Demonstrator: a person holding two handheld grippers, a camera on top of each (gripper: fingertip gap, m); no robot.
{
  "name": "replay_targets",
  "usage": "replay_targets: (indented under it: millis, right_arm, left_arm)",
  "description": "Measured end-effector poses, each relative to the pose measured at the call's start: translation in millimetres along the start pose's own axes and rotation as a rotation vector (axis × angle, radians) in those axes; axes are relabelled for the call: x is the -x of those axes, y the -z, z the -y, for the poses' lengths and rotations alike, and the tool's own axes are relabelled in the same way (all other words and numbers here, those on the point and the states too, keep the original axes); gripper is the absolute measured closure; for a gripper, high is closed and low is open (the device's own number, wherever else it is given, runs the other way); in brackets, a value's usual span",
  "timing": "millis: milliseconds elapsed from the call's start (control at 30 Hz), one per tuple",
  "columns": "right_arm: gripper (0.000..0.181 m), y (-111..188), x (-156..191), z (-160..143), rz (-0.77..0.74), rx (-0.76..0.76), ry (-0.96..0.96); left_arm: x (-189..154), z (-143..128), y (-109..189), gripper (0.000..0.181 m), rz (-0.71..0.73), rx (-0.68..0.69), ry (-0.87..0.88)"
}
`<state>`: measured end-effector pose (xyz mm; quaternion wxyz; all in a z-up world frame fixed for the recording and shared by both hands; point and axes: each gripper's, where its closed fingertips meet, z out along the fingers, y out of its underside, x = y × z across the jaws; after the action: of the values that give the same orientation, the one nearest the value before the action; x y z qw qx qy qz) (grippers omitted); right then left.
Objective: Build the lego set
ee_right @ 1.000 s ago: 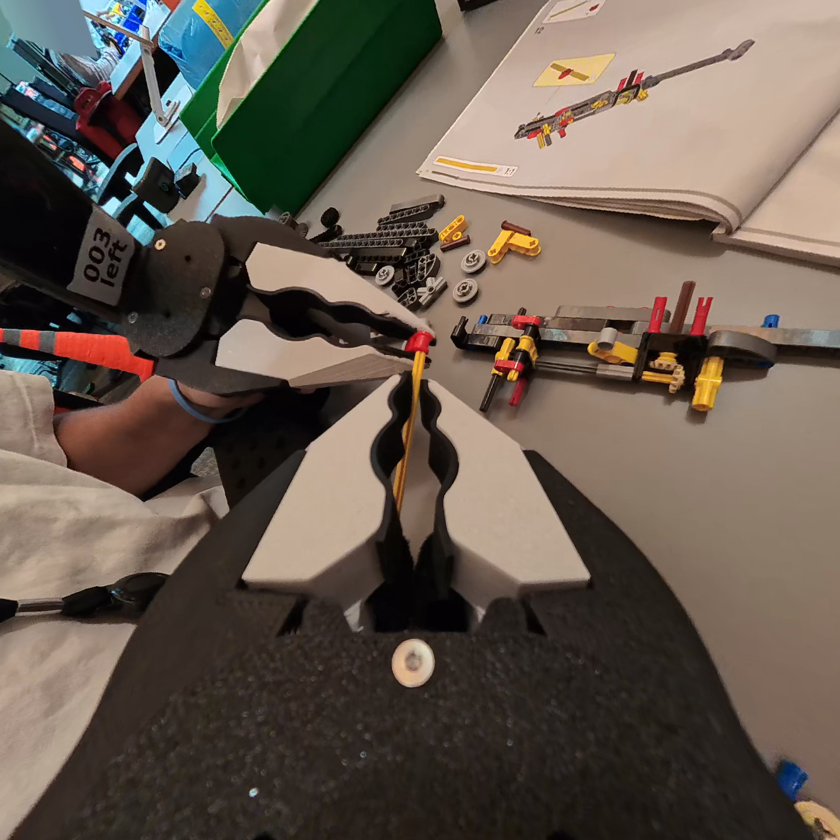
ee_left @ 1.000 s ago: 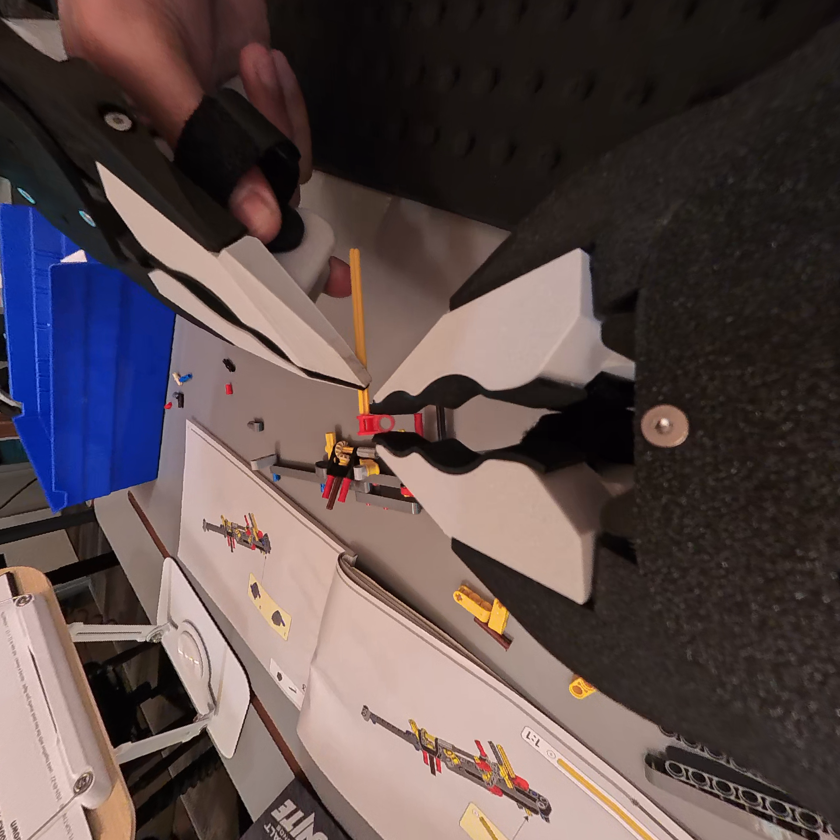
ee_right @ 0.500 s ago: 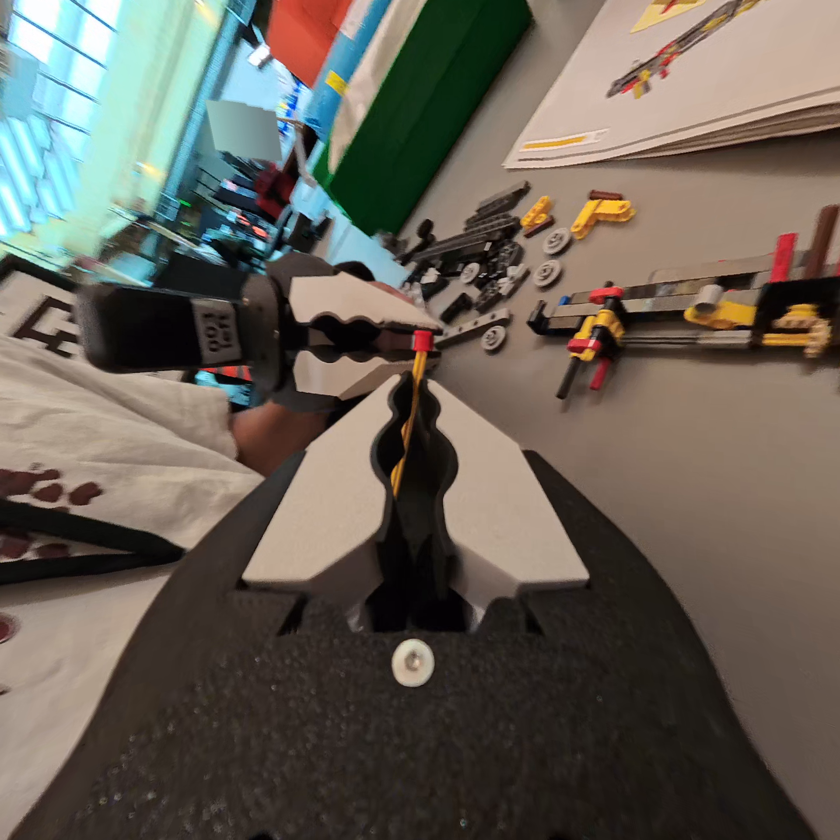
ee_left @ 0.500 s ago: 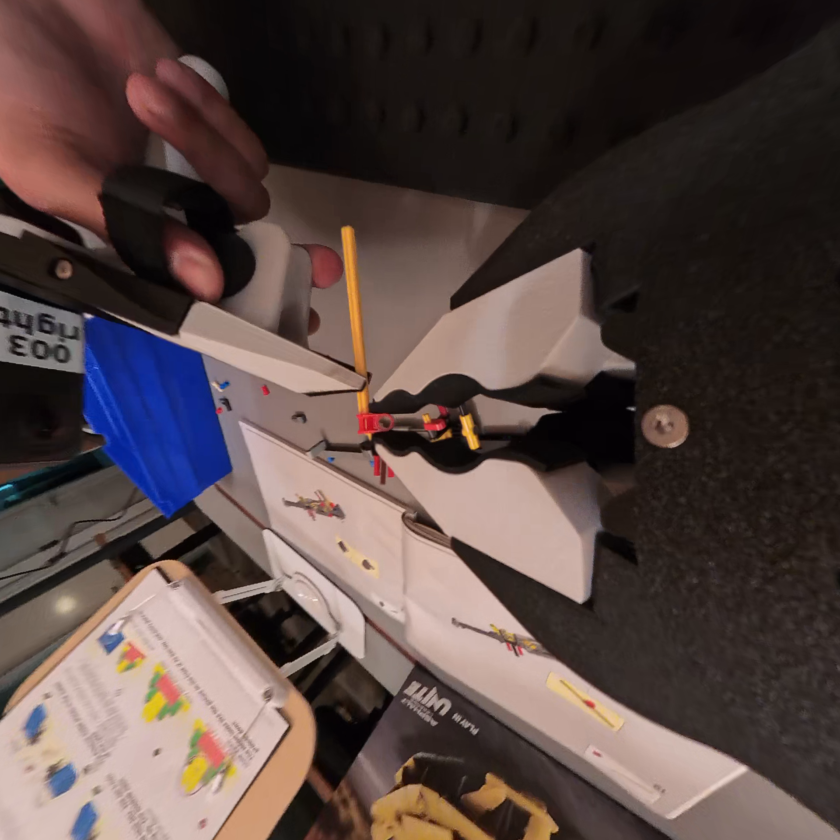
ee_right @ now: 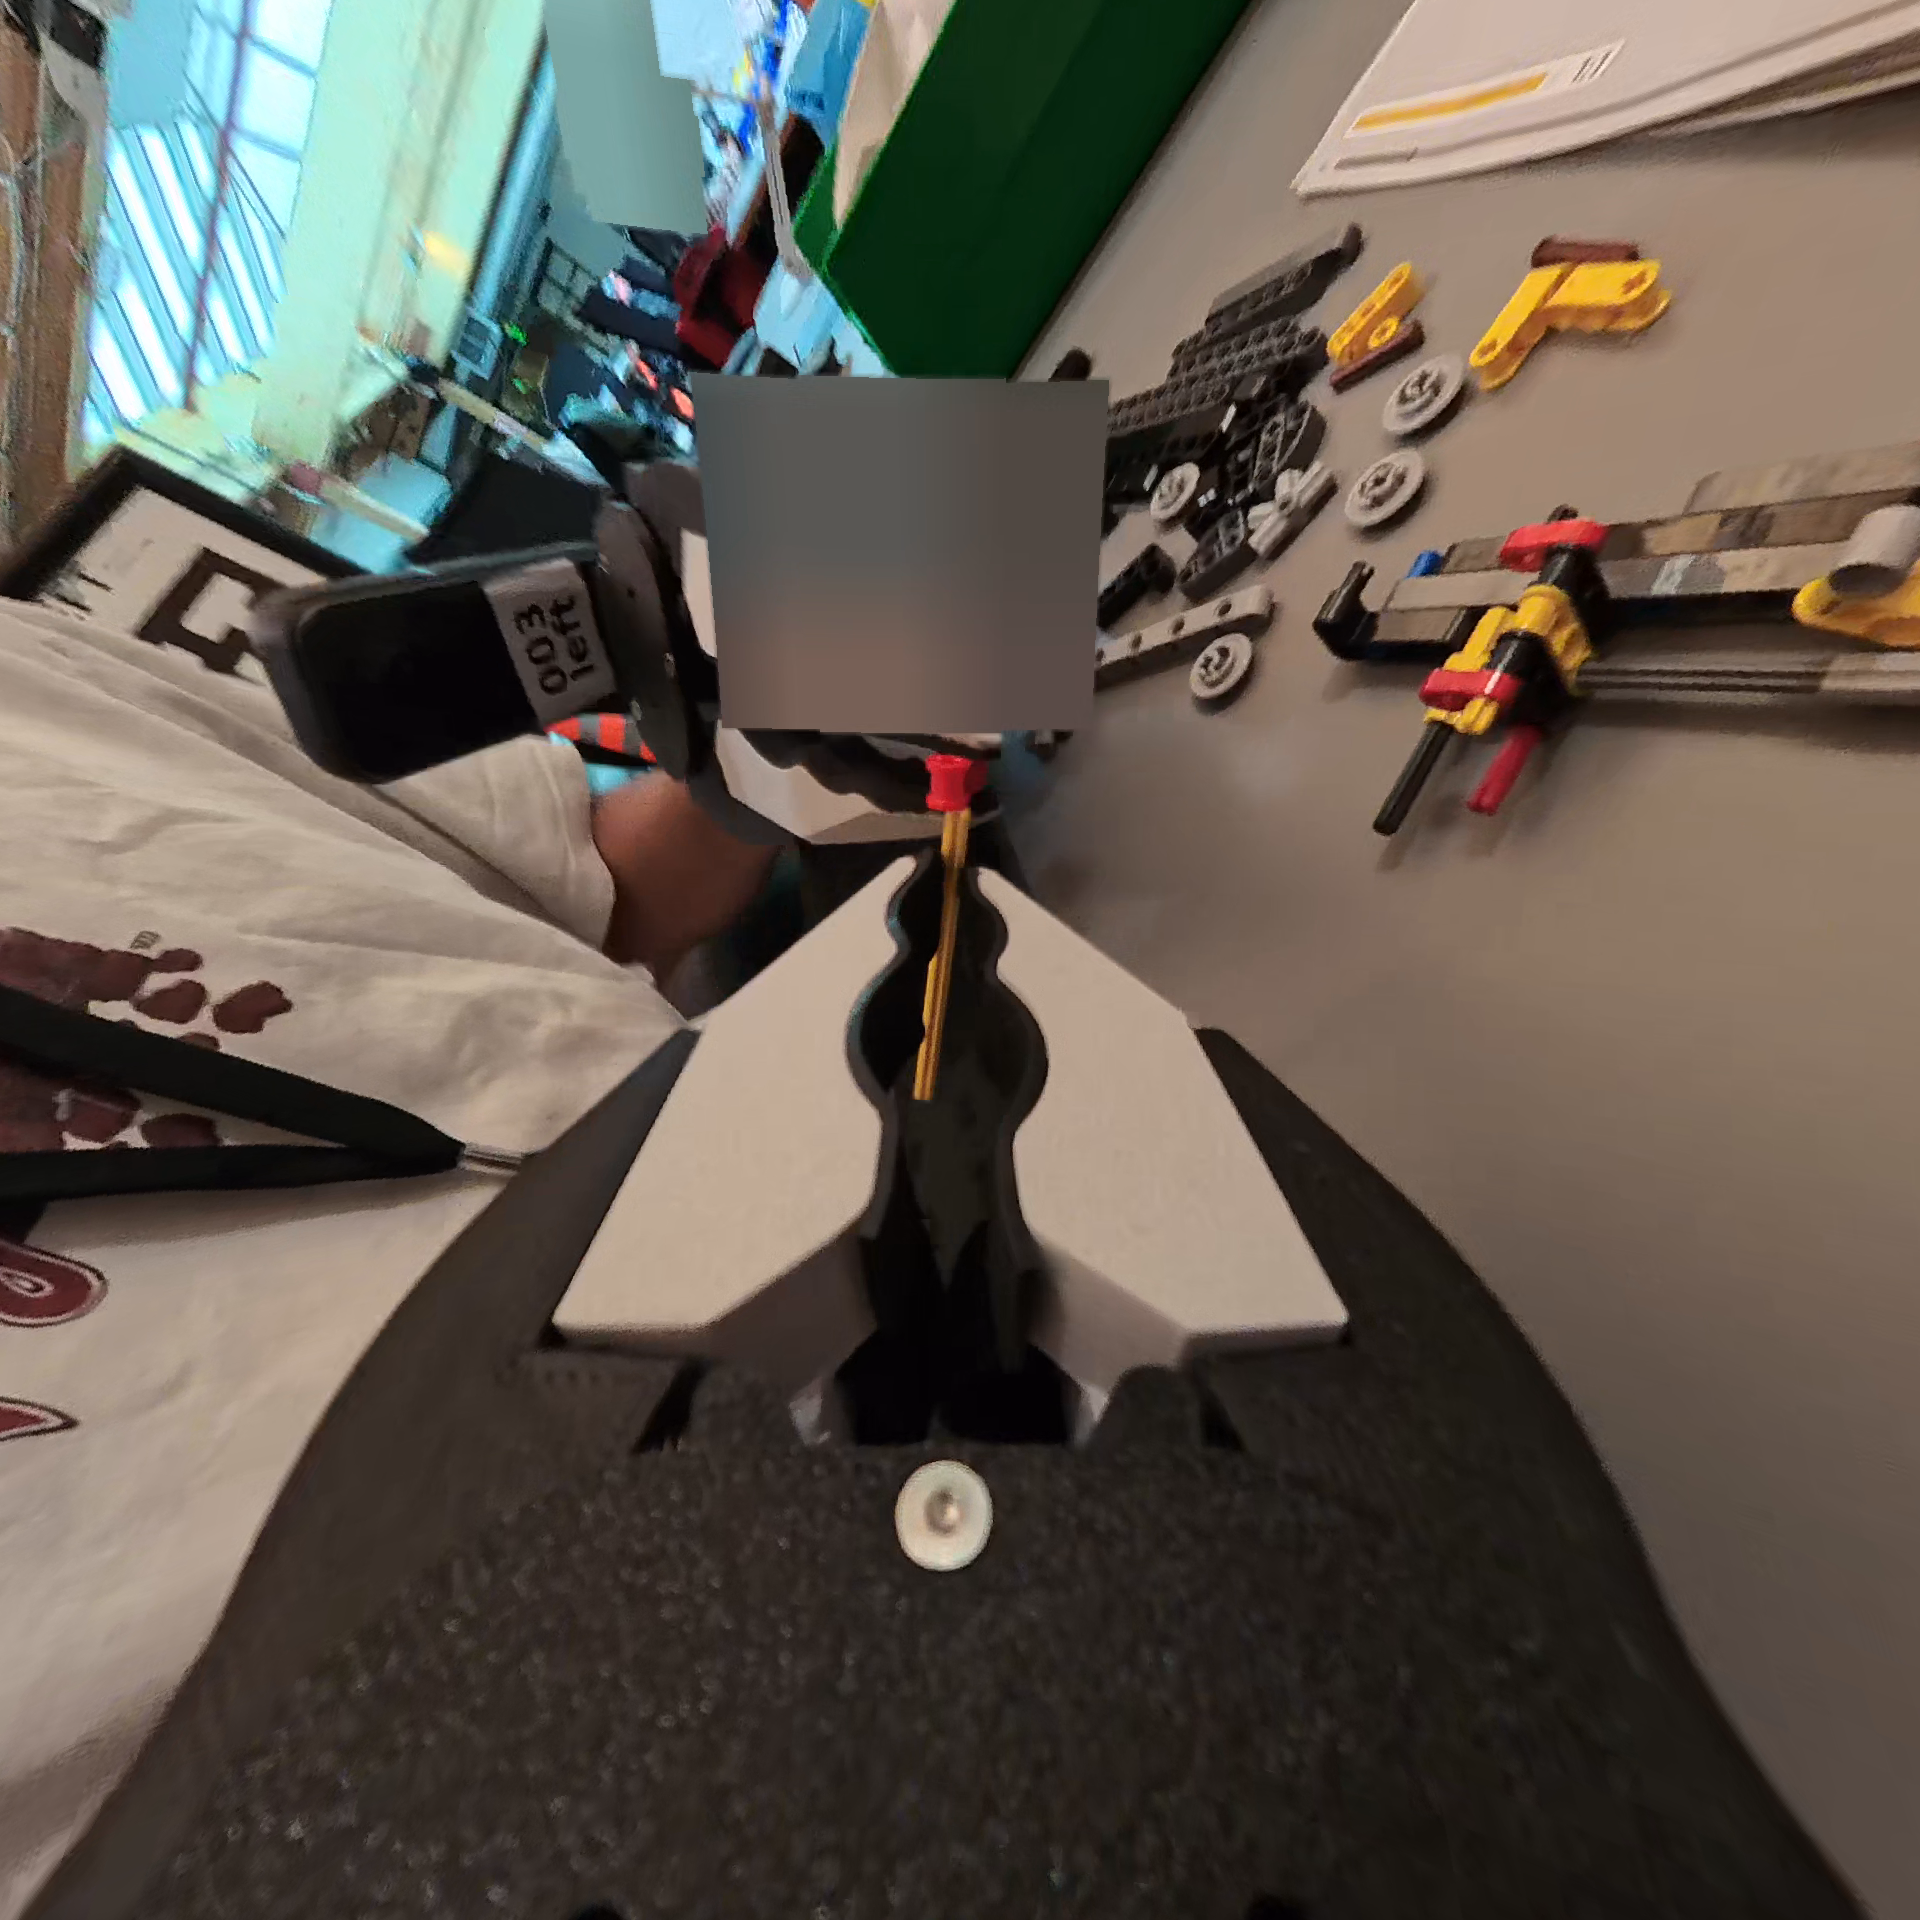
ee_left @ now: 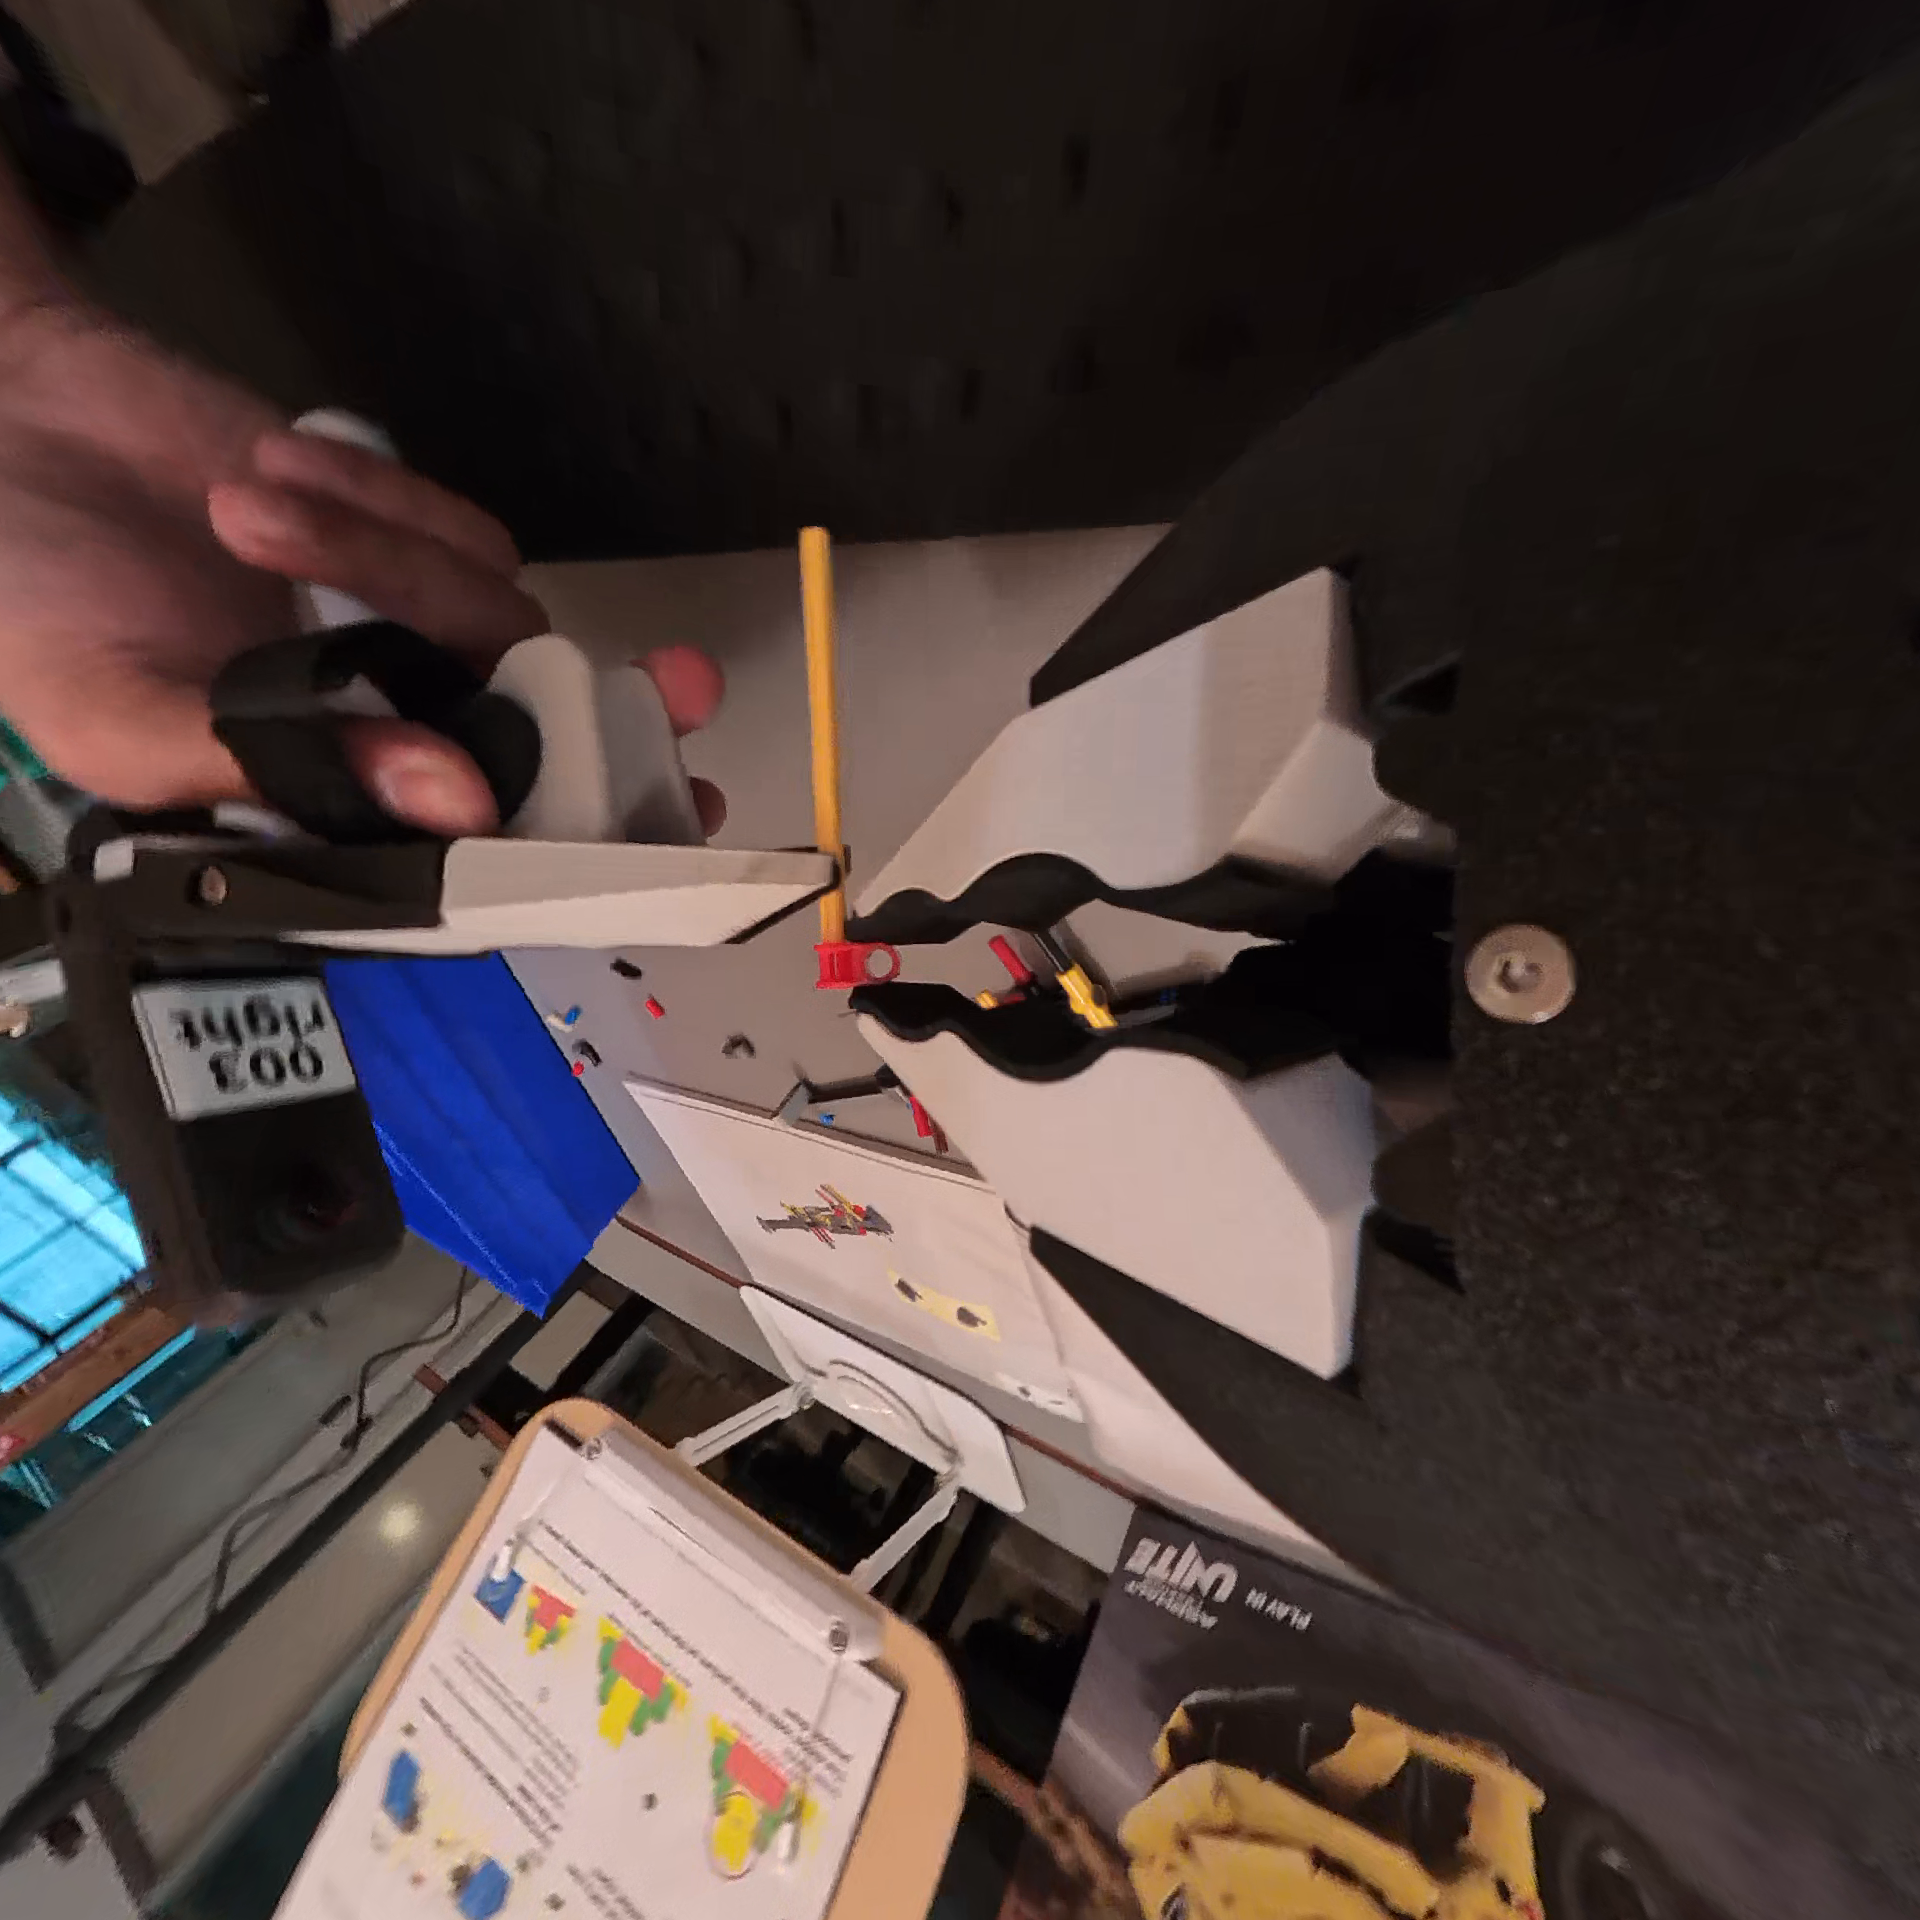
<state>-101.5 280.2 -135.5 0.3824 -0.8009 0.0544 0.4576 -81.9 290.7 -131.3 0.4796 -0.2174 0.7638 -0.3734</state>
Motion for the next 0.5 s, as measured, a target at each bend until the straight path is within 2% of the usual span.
replay_targets:
  millis: [133, 233, 367, 500]
  right_arm:
    - [0.179, -6, -9, -9, -0.033, 0.053, 0.055]
    - [0.179, -9, -10, -7, -0.027, 0.031, 0.054]
    - [0.179, -10, -17, -15, -0.086, 0.099, 0.094]
    - [0.179, -12, -17, -15, -0.057, 0.106, 0.070]
  left_arm:
    - [-8, -8, 2, 0.175, -0.057, 0.040, -0.118]
    - [-8, -11, 1, 0.176, -0.094, 0.048, -0.065]
    - [-15, -18, -1, 0.175, -0.143, 0.069, -0.058]
    - [-15, -22, -2, 0.175, -0.174, 0.080, -0.024]
